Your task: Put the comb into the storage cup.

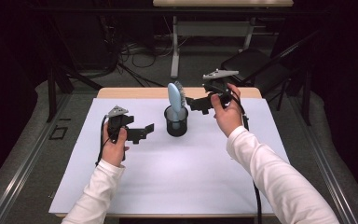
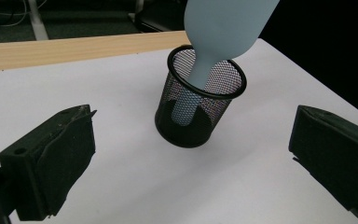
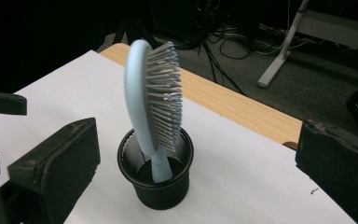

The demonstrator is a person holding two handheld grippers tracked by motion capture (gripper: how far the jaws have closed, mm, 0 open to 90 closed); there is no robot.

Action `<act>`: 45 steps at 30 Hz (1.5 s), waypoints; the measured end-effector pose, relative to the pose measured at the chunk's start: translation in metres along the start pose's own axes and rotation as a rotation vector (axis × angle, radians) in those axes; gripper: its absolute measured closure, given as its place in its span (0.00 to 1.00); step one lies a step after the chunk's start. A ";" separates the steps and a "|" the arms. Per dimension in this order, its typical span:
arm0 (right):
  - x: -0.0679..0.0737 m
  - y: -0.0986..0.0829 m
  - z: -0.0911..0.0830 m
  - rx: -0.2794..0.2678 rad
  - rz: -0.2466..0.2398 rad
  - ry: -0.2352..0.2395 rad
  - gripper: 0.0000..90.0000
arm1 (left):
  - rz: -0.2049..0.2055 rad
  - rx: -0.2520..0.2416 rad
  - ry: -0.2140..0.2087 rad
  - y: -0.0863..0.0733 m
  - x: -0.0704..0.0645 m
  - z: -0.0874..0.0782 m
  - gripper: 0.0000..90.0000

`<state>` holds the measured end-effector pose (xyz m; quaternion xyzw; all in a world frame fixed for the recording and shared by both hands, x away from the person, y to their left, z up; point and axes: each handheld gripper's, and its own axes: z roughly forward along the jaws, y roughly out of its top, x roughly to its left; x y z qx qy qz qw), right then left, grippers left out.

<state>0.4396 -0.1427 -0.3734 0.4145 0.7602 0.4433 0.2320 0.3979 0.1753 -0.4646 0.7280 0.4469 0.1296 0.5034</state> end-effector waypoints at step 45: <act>-0.080 -0.103 -0.056 0.012 0.132 -0.153 0.00 | -0.004 -0.011 0.058 -0.004 0.018 -0.024 0.00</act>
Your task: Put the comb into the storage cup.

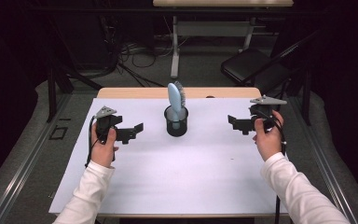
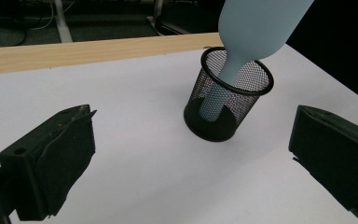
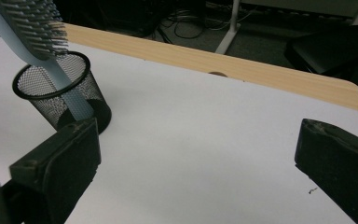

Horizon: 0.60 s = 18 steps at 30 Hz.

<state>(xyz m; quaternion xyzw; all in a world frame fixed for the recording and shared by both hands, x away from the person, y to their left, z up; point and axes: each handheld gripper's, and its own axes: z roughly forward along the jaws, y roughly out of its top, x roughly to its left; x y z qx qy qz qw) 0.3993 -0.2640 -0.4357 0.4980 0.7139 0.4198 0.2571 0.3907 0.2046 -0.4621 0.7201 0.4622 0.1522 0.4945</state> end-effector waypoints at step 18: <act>-0.014 -0.046 -0.019 0.000 0.046 -0.003 0.01 | -0.006 0.002 -0.003 -0.022 0.009 -0.012 0.00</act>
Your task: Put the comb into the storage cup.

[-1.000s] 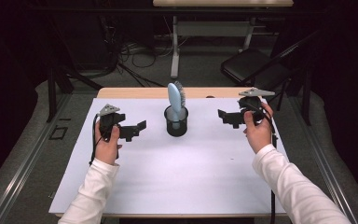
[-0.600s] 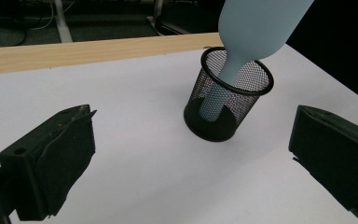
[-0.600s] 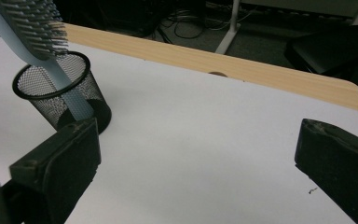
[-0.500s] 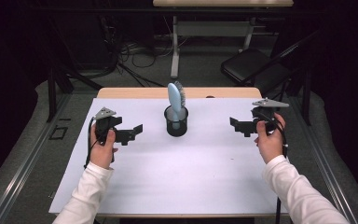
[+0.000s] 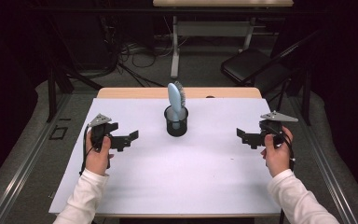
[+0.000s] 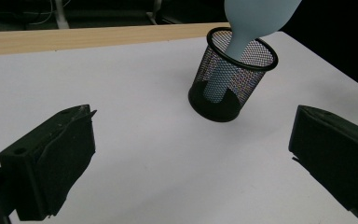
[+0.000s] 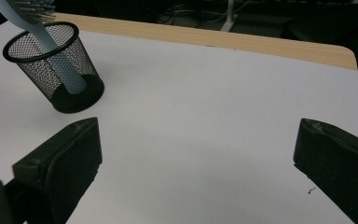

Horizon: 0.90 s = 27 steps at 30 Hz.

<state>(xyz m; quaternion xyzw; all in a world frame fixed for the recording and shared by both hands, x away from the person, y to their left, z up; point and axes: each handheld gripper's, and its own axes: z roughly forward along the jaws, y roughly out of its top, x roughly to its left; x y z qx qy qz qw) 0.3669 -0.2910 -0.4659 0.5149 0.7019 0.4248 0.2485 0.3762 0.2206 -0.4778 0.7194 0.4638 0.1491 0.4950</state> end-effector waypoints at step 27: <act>-0.007 -0.051 0.001 -0.022 0.043 -0.038 0.02 | -0.003 0.003 0.012 -0.009 0.006 0.002 0.01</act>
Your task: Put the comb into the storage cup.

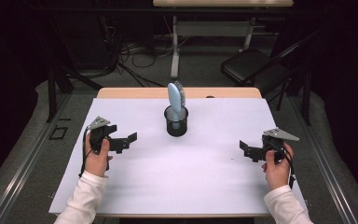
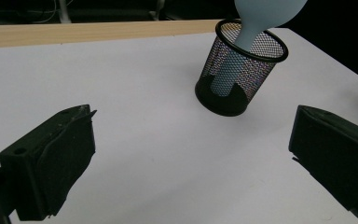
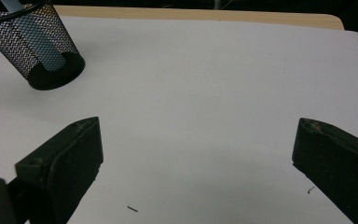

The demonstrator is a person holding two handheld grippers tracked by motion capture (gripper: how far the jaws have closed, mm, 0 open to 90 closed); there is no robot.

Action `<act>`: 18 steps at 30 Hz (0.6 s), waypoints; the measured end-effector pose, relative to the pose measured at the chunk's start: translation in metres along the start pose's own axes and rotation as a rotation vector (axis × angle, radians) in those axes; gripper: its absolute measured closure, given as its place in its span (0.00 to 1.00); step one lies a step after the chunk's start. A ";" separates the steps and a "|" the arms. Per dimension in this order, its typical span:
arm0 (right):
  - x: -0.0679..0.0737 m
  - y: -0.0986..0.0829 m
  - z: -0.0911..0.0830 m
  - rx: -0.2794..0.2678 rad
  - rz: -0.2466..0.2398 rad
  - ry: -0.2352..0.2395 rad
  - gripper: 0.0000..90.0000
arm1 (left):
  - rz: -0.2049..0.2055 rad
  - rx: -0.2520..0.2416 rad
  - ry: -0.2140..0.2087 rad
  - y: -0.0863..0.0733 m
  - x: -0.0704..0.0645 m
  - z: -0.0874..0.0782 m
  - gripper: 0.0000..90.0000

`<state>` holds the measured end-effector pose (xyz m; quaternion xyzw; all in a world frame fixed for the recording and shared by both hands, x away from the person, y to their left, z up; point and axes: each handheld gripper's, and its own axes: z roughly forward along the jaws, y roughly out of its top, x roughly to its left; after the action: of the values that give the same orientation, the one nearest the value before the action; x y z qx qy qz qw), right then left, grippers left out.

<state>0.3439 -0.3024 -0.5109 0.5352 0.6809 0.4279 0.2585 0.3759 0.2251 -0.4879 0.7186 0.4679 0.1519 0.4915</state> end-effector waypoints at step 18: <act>-0.003 -0.014 0.000 -0.007 -0.007 -0.008 0.04 | 0.005 0.008 0.002 -0.004 0.001 0.003 0.00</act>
<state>0.3375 -0.3058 -0.5227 0.5335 0.6804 0.4271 0.2647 0.3763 0.2242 -0.4935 0.7214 0.4674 0.1520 0.4878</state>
